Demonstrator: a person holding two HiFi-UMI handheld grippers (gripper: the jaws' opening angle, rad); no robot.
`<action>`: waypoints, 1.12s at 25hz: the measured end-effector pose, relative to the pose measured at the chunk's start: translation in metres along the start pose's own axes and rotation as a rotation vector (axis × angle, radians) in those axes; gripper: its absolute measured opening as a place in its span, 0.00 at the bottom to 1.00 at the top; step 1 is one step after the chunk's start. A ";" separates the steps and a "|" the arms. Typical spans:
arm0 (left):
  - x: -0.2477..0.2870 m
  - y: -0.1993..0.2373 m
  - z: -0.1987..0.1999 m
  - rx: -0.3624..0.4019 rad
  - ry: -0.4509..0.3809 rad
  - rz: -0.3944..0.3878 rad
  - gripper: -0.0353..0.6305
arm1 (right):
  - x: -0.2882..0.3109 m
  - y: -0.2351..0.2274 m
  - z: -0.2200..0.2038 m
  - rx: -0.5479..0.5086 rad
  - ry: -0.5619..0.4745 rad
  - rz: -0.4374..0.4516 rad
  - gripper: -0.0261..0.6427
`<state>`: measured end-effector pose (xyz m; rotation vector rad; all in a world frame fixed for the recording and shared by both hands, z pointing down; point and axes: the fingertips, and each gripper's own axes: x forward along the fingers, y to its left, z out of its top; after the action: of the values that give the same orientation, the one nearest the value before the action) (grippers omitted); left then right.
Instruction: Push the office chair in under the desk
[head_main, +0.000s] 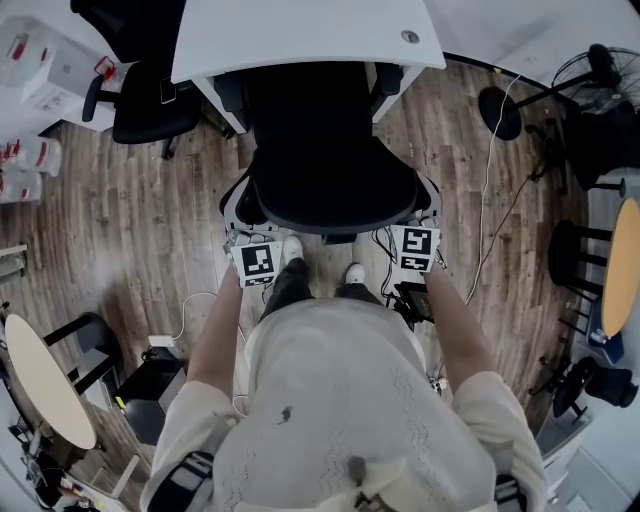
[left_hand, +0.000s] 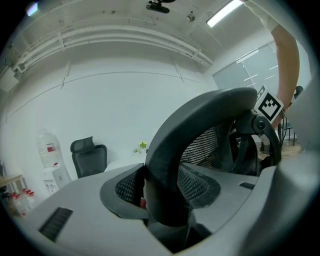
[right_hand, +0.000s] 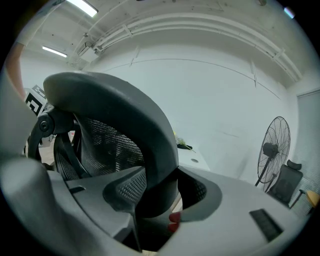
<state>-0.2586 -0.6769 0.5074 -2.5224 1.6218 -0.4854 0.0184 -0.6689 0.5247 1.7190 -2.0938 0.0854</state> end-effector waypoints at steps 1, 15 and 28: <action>0.001 0.001 0.000 0.001 -0.001 -0.001 0.38 | 0.001 0.000 0.001 -0.001 0.000 -0.002 0.34; 0.022 0.024 -0.002 0.008 -0.011 -0.018 0.38 | 0.028 0.005 0.007 0.000 0.023 -0.010 0.34; 0.053 0.041 0.001 0.016 -0.014 -0.033 0.38 | 0.060 0.000 0.024 0.003 0.009 -0.027 0.34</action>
<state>-0.2738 -0.7428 0.5067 -2.5386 1.5676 -0.4804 0.0033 -0.7314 0.5244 1.7447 -2.0640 0.0881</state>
